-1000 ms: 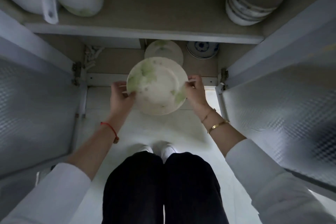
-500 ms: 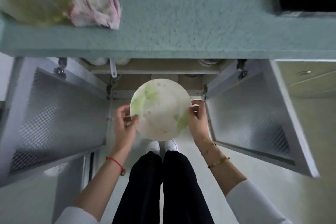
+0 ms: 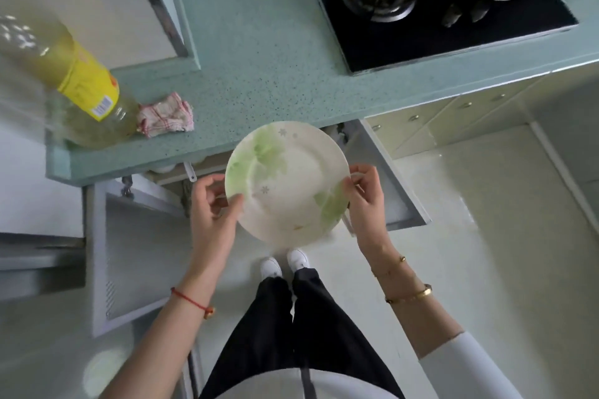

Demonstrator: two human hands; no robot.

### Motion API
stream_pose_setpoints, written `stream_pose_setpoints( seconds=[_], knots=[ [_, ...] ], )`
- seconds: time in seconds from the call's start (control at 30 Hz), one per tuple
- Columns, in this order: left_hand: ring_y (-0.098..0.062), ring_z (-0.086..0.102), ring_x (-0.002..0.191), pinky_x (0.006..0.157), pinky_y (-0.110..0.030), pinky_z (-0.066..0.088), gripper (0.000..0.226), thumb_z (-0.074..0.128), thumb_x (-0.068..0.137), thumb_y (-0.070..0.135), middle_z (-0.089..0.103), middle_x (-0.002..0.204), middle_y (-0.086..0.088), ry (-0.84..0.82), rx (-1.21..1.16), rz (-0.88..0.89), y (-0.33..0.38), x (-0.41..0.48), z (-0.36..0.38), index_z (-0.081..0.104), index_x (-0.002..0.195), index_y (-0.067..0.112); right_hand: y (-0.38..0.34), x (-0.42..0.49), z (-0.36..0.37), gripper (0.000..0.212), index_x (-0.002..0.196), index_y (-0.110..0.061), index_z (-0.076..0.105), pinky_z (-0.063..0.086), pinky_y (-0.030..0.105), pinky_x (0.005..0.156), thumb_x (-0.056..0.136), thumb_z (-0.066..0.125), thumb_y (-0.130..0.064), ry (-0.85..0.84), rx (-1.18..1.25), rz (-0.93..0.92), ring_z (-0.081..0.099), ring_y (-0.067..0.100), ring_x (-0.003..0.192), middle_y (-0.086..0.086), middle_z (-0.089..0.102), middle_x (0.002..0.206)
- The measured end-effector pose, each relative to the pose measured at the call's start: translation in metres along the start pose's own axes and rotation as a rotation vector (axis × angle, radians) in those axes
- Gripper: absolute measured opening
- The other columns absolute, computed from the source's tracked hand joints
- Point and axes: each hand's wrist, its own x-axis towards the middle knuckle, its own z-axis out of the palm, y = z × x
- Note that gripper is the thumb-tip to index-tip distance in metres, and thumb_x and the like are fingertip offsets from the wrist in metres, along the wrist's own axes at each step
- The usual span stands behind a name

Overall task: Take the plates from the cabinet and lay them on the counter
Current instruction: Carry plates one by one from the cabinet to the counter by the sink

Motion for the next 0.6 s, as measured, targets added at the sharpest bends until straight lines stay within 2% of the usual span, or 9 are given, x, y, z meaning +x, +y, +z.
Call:
stream_pose_setpoints(
  seconds=[0.07, 0.2, 0.33, 0.47, 0.6],
  knots=[
    [0.001, 0.067, 0.086, 0.07, -0.013, 0.051, 0.039, 0.07, 0.086, 0.008, 0.07, 0.106, 0.005, -0.078, -0.007, 0.022, 0.023, -0.003, 0.01, 0.055, 0.11, 0.034, -0.014, -0.013, -0.018, 0.009, 0.094, -0.007, 0.051, 0.042, 0.026, 0.063, 0.092, 0.049, 0.001, 0.072, 0.038, -0.016, 0.05, 0.015, 0.072, -0.001, 0.053, 0.087],
    [0.0, 0.068, 0.089, 0.073, -0.017, 0.054, 0.036, 0.072, 0.08, 0.019, 0.071, 0.106, 0.004, -0.245, -0.014, 0.039, 0.057, -0.013, 0.042, 0.055, 0.109, 0.033, -0.031, -0.036, -0.062, 0.01, 0.101, 0.0, 0.052, 0.04, 0.015, 0.05, 0.092, 0.051, 0.0, 0.229, 0.116, -0.029, 0.046, 0.004, 0.059, 0.001, 0.046, 0.079],
    [-0.003, 0.069, 0.091, 0.075, -0.018, 0.054, 0.036, 0.075, 0.077, 0.021, 0.073, 0.103, 0.008, -0.394, -0.01, 0.057, 0.081, -0.025, 0.085, 0.057, 0.106, 0.035, -0.041, -0.059, -0.112, 0.011, 0.104, -0.006, 0.057, 0.046, 0.024, 0.057, 0.093, 0.056, -0.007, 0.358, 0.196, -0.027, 0.052, 0.012, 0.067, -0.001, 0.051, 0.075],
    [0.001, 0.07, 0.087, 0.071, -0.013, 0.053, 0.037, 0.075, 0.076, 0.015, 0.074, 0.097, 0.018, -0.547, 0.003, 0.073, 0.102, -0.048, 0.143, 0.058, 0.105, 0.031, -0.042, -0.079, -0.17, 0.01, 0.102, -0.011, 0.059, 0.043, 0.036, 0.066, 0.092, 0.057, -0.009, 0.523, 0.249, -0.029, 0.053, 0.019, 0.077, 0.003, 0.054, 0.081],
    [-0.004, 0.072, 0.093, 0.072, -0.016, 0.056, 0.037, 0.075, 0.081, 0.011, 0.074, 0.102, 0.009, -0.688, 0.015, 0.048, 0.117, -0.079, 0.209, 0.059, 0.108, 0.03, -0.041, -0.093, -0.236, 0.01, 0.097, -0.014, 0.059, 0.045, 0.034, 0.061, 0.091, 0.056, -0.007, 0.657, 0.281, -0.043, 0.054, 0.016, 0.071, 0.001, 0.056, 0.08]
  ],
)
